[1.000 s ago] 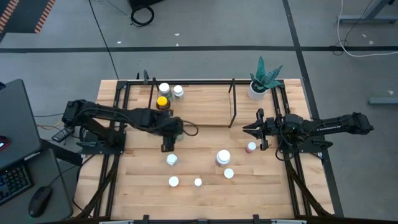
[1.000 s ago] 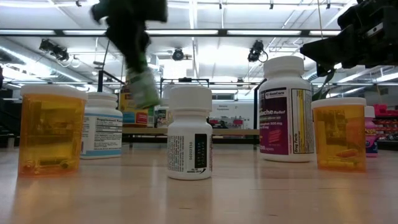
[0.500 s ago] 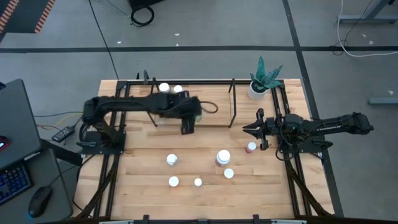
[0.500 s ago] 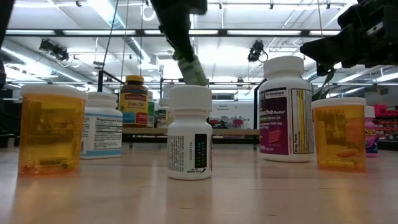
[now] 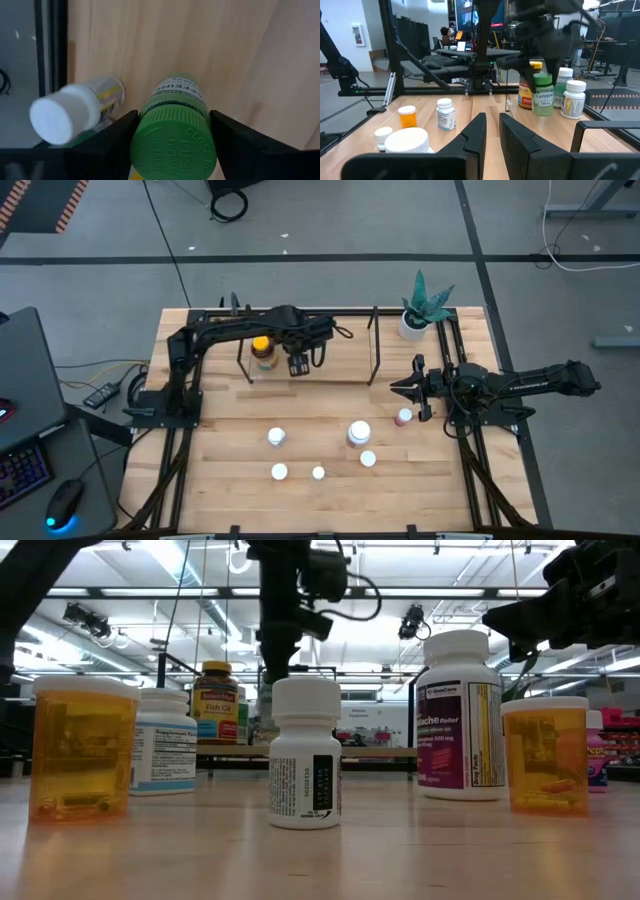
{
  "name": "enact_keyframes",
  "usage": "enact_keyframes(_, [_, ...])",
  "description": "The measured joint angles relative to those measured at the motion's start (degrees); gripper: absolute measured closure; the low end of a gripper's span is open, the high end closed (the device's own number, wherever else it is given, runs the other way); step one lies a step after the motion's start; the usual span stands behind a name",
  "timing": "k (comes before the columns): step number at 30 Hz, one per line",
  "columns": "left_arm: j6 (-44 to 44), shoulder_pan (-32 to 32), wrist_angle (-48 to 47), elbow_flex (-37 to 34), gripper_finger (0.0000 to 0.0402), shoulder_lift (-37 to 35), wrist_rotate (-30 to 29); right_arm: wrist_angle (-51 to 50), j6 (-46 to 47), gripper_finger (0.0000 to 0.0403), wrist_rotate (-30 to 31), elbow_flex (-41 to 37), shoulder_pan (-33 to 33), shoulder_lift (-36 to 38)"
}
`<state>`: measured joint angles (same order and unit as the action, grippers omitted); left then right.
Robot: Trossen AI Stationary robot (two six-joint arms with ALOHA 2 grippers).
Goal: Pick and place medicine bottles onto shelf by color
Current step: Put the green pill bottle on the shelf aligned with the other white pill bottles
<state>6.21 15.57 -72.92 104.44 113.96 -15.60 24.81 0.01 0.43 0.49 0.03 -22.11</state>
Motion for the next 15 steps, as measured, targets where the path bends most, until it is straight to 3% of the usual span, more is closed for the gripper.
enact_keyframes(15, [2.00,-0.28,-3.74,-2.78,0.0157,1.92,-0.69,0.01,0.00,0.0341,0.00,0.00,-0.02,0.01])
